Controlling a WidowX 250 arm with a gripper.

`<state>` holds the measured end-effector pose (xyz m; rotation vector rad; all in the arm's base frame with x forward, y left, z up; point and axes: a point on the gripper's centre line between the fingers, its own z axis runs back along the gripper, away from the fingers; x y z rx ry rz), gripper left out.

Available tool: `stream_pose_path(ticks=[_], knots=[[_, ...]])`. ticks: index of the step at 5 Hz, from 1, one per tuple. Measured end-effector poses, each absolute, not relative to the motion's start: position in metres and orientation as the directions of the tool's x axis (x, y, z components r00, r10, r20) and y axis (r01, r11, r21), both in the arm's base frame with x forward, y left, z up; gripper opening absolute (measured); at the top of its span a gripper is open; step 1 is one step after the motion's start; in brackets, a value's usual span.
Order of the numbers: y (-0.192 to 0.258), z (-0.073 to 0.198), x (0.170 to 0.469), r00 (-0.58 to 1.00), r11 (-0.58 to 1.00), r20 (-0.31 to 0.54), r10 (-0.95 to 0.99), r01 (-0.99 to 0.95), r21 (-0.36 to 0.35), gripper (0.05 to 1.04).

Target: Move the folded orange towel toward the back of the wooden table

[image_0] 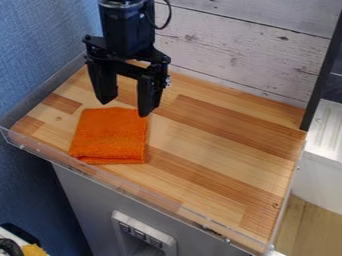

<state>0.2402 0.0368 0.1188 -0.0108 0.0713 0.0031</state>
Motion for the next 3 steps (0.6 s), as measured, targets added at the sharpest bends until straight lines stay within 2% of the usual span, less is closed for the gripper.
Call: stream_pose_path(ticks=[1,3], knots=[[0.037,0.114,0.244,0.995,0.996,-0.063,-0.083,0.082,-0.015,0.998],[0.044,0.109,0.254,0.927,0.928,-0.019,-0.373,0.373,-0.024,0.998]])
